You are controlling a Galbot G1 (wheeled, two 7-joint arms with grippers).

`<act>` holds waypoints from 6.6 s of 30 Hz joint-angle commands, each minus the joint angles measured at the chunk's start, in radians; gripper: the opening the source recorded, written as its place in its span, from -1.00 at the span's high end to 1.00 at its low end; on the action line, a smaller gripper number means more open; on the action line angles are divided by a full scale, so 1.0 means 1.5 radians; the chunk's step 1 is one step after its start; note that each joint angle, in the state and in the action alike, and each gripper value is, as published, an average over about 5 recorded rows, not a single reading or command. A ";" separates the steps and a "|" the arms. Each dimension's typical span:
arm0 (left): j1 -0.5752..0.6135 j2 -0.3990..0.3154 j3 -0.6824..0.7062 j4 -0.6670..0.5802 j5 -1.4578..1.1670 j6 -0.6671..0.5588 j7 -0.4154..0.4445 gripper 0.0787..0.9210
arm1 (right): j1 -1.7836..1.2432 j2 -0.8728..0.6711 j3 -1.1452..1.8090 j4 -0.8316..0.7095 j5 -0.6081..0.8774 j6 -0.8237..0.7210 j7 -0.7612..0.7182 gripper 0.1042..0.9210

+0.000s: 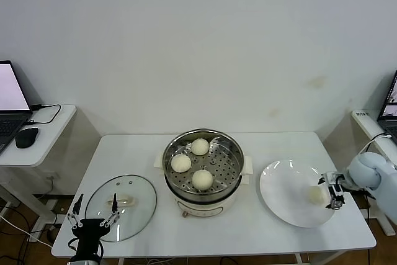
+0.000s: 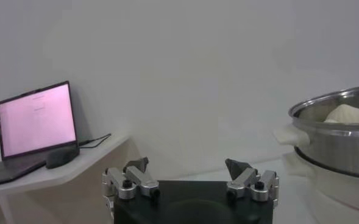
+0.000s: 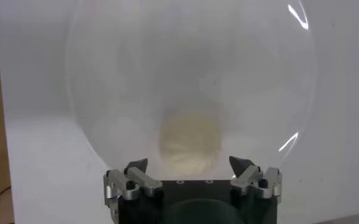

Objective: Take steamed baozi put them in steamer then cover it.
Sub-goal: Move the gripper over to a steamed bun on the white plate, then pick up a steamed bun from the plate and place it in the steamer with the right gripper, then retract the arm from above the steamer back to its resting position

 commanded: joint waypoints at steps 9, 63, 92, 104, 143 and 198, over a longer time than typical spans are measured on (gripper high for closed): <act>0.000 -0.003 0.001 -0.001 0.002 0.000 0.000 -0.77 | 0.002 0.025 -0.003 -0.026 -0.011 -0.006 -0.001 -0.58; -0.026 0.003 0.009 0.001 0.001 0.002 0.000 -0.77 | 0.682 0.251 -0.546 0.192 0.521 -0.330 0.130 -0.16; -0.036 -0.005 0.007 0.016 -0.003 0.002 -0.001 -0.77 | 0.507 0.310 -0.530 0.119 0.413 -0.360 0.165 -0.16; -0.039 -0.004 0.008 0.019 -0.003 0.002 -0.001 -0.77 | 0.537 0.264 -0.481 0.153 0.431 -0.347 0.167 -0.66; -0.058 -0.028 0.024 0.126 0.318 -0.036 -0.038 -0.77 | -0.664 0.541 0.782 0.383 0.342 0.196 0.556 -0.76; -0.327 0.092 0.053 0.470 0.853 -0.020 0.019 -0.77 | -0.761 0.647 0.844 0.348 0.277 0.233 0.624 -0.76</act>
